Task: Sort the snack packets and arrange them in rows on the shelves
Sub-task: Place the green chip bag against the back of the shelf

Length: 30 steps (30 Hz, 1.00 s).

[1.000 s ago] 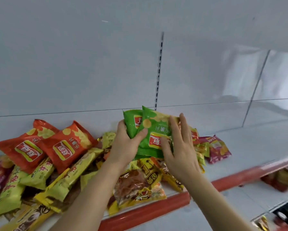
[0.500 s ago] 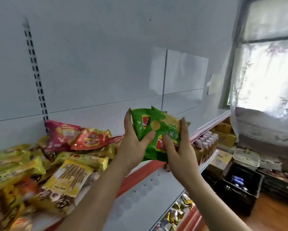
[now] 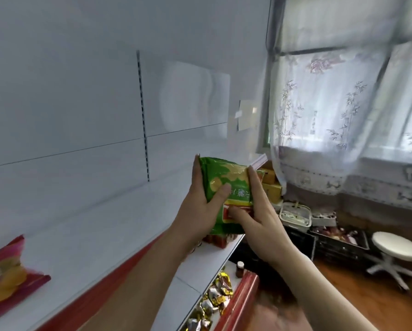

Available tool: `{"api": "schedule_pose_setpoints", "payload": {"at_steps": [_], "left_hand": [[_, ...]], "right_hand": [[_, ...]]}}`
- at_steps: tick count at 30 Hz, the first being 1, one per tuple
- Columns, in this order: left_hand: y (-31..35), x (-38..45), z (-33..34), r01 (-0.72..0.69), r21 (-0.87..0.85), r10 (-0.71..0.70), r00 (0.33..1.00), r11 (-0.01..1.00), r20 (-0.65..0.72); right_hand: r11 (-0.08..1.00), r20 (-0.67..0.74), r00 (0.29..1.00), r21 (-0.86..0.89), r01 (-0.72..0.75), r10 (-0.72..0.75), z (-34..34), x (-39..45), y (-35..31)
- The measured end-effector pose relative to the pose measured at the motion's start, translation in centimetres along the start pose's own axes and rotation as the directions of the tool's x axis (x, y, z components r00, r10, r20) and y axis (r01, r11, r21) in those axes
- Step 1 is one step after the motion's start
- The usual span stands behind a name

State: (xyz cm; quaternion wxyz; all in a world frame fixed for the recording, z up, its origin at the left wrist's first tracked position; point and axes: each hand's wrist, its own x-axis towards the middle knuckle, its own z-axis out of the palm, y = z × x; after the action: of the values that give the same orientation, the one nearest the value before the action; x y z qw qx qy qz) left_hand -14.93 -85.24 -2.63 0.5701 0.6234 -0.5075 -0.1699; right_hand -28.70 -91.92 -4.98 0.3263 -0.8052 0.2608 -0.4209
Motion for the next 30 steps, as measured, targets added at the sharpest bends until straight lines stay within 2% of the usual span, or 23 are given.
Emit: {"api": "schedule_pose_setpoints", "payload": {"at_steps": [6,9,17,22,26,30], "left_hand": [[-2.4,12.2,7.1,-0.110,0.104,0.111,0.994,0.989,-0.010],[-3.5,18.2,10.8,-0.168,0.104,0.170,0.985,0.980,-0.008],[-7.5,31.4,20.4,-0.120,0.068,0.120,0.993,0.990,0.004],[-10.3,39.8,26.2,-0.127,0.178,0.139,0.988,0.976,-0.060],[-12.6,45.6,29.0,-0.033,0.217,0.059,0.992,0.976,-0.112],[-14.7,50.7,29.4,0.042,0.301,0.008,0.987,0.953,-0.162]], "right_hand": [[0.997,-0.076,0.997,-0.081,-0.012,0.006,-4.3,9.6,8.6],[0.996,-0.129,0.992,-0.085,-0.016,0.004,-6.8,14.2,12.2],[0.995,-0.137,0.990,-0.092,-0.046,0.033,-12.4,25.6,23.9],[0.996,-0.034,0.999,-0.089,-0.002,-0.001,-15.0,33.9,32.5],[0.996,0.113,0.994,-0.088,0.018,-0.008,-16.0,40.3,37.3],[0.994,0.202,0.979,-0.091,0.055,-0.035,-14.7,46.4,41.3]]}}
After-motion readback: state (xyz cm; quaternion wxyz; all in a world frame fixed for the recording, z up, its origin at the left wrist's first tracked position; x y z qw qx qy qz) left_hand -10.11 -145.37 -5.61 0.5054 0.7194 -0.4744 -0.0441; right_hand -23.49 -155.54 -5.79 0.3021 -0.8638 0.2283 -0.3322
